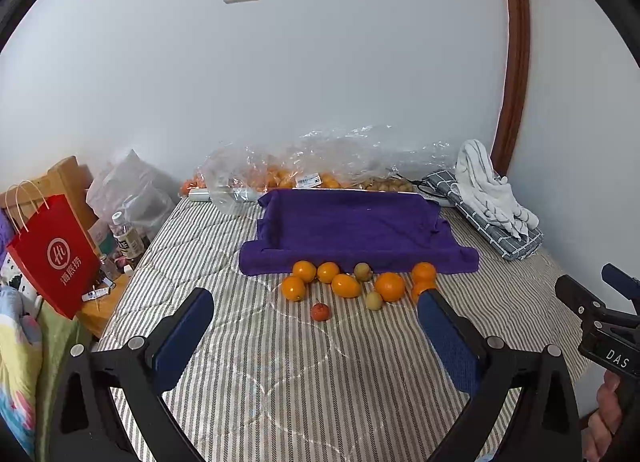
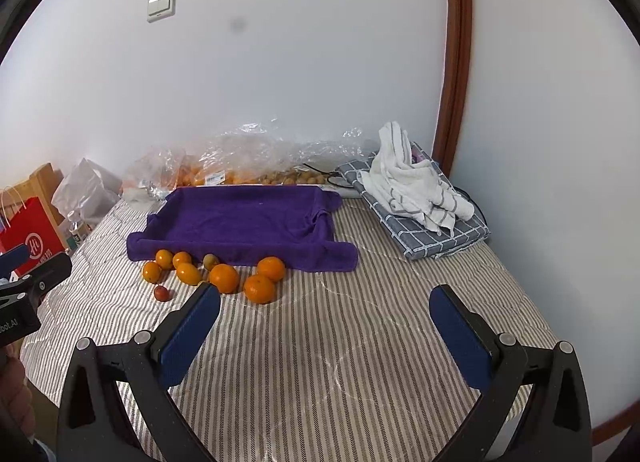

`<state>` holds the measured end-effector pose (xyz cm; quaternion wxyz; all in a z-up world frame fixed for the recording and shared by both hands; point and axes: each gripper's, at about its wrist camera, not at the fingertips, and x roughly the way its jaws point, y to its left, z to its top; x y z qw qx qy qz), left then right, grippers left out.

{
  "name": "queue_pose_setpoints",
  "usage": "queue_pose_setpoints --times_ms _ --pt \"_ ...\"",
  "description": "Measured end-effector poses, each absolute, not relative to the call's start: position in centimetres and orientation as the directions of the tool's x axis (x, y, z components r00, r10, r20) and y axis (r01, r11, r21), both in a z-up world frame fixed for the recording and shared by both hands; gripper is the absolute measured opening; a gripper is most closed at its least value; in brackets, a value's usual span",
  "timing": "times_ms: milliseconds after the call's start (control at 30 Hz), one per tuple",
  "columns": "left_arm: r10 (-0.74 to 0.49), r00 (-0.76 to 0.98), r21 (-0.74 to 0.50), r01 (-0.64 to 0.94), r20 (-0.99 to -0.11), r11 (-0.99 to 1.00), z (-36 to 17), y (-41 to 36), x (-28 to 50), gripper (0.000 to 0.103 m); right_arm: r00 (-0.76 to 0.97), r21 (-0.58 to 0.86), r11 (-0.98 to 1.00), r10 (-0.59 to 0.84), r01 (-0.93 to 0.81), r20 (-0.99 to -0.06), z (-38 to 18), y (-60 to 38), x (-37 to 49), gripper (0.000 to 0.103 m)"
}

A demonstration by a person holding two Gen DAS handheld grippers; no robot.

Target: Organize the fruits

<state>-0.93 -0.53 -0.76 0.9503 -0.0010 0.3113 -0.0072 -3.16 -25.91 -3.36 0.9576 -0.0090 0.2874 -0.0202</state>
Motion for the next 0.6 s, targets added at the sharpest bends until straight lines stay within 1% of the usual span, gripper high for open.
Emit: queue_pose_setpoints --times_ms 600 --pt "-0.020 0.806 -0.010 0.017 -0.592 1.000 -0.71 -0.72 -0.99 0.103 0.836 -0.032 0.999 -0.039 0.026 -0.547 -3.43 -25.63 -3.34 0.103"
